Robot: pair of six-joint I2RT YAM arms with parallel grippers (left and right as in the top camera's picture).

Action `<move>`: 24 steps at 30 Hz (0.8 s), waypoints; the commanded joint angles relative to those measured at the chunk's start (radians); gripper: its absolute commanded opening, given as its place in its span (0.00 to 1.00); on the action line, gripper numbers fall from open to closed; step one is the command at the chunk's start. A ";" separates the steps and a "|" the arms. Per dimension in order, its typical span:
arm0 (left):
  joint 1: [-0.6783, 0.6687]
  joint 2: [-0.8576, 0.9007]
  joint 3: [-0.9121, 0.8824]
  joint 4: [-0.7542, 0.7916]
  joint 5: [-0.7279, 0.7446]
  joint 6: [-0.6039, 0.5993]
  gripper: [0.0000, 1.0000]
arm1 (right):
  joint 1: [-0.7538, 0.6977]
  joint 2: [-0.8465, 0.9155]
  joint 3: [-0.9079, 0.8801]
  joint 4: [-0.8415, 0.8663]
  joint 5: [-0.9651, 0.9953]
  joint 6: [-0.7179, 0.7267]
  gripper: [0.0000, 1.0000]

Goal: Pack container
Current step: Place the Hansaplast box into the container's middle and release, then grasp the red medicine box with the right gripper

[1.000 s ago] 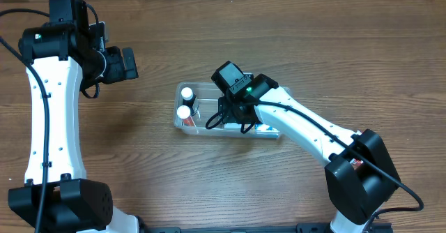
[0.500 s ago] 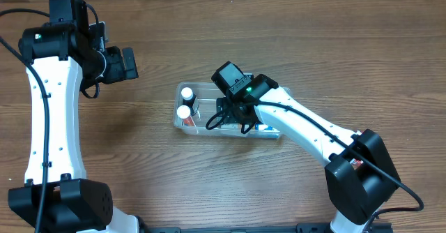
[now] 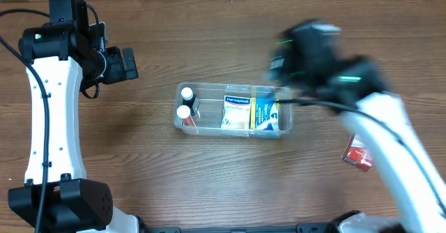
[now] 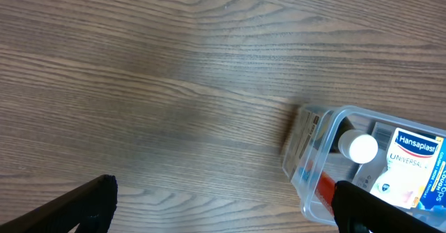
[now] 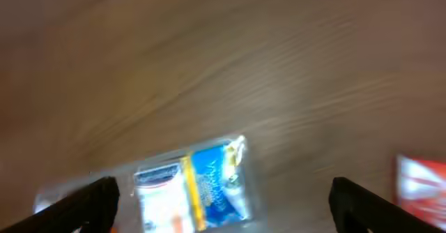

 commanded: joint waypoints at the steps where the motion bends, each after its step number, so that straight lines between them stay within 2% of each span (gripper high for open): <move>1: -0.002 0.003 0.004 0.001 0.000 0.011 1.00 | -0.264 -0.018 -0.001 -0.117 -0.087 0.014 1.00; 2: -0.002 0.003 0.004 0.001 0.000 0.012 1.00 | -0.358 -0.016 -0.024 -0.145 -0.125 -0.008 1.00; 6: -0.002 0.003 0.004 0.000 0.000 0.011 1.00 | -0.567 -0.016 -0.179 -0.137 -0.206 -0.080 1.00; 8: -0.002 0.003 0.004 0.001 0.000 0.011 1.00 | -0.645 -0.016 -0.321 -0.081 -0.210 -0.111 1.00; 9: -0.002 0.003 0.004 0.001 0.000 0.011 1.00 | -0.689 -0.014 -0.420 -0.005 -0.240 -0.173 1.00; 16: -0.002 0.003 0.004 0.005 0.001 0.011 1.00 | -0.786 0.035 -0.718 0.261 -0.249 -0.316 1.00; 24: -0.002 0.003 0.004 0.005 0.004 0.011 1.00 | -0.786 0.042 -0.812 0.391 -0.230 -0.370 1.00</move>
